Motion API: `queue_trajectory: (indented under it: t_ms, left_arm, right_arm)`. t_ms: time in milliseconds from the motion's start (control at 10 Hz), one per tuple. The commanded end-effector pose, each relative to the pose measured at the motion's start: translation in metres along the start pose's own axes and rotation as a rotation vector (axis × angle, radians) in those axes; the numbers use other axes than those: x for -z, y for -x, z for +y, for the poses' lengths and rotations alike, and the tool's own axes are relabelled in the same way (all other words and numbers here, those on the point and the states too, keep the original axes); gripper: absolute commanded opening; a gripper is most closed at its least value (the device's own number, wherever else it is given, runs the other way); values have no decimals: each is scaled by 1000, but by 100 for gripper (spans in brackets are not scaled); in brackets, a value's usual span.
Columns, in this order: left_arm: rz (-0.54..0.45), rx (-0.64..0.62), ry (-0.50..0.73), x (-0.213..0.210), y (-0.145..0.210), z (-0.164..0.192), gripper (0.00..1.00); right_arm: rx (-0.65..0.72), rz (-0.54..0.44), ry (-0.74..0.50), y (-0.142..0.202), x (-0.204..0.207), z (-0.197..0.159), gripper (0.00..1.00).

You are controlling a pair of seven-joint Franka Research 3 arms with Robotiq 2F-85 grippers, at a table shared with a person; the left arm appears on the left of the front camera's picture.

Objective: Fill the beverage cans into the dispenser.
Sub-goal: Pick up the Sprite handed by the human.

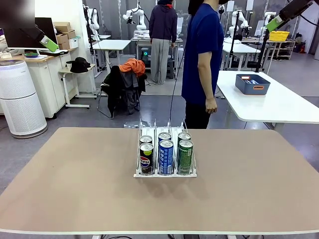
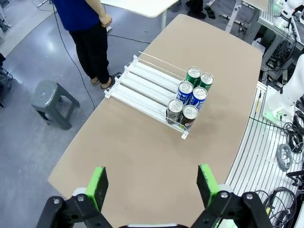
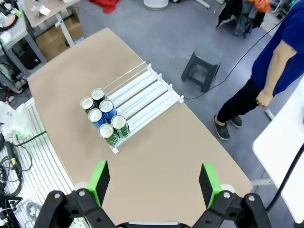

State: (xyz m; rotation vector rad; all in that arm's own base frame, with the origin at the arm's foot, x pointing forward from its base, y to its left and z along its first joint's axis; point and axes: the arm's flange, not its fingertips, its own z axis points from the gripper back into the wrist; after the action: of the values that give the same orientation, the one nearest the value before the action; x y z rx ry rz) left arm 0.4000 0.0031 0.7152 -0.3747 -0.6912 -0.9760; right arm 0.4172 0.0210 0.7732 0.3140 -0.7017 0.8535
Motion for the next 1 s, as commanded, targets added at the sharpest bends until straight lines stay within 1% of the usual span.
queue_trajectory:
  t_ms: [0, 400, 500, 600, 700, 800, 900]
  left_arm:
    - [-12, 13, 14, 4, 4, 1, 100]
    - [-12, 13, 14, 4, 4, 1, 100]
    - [1, 1, 3, 1, 1, 0, 100]
    - [6, -80, -17, -2, -7, -3, 100]
    - [21, -78, -22, -5, -11, -7, 100]
    - [31, -103, -51, -9, -13, -10, 100]
    - [44, -110, -61, -13, -15, -13, 100]
  right_arm:
    - [-2, -11, -5, 4, 1, 2, 100]
    - [-2, -11, -5, 4, 1, 2, 100]
    - [0, -1, -1, 0, 0, 0, 100]
    - [21, 19, -21, -2, -4, 4, 100]
    - [37, 38, -43, -4, -9, 7, 100]
    - [39, 62, -62, -7, -14, 6, 100]
    - [41, 69, -63, -9, -17, 6, 100]
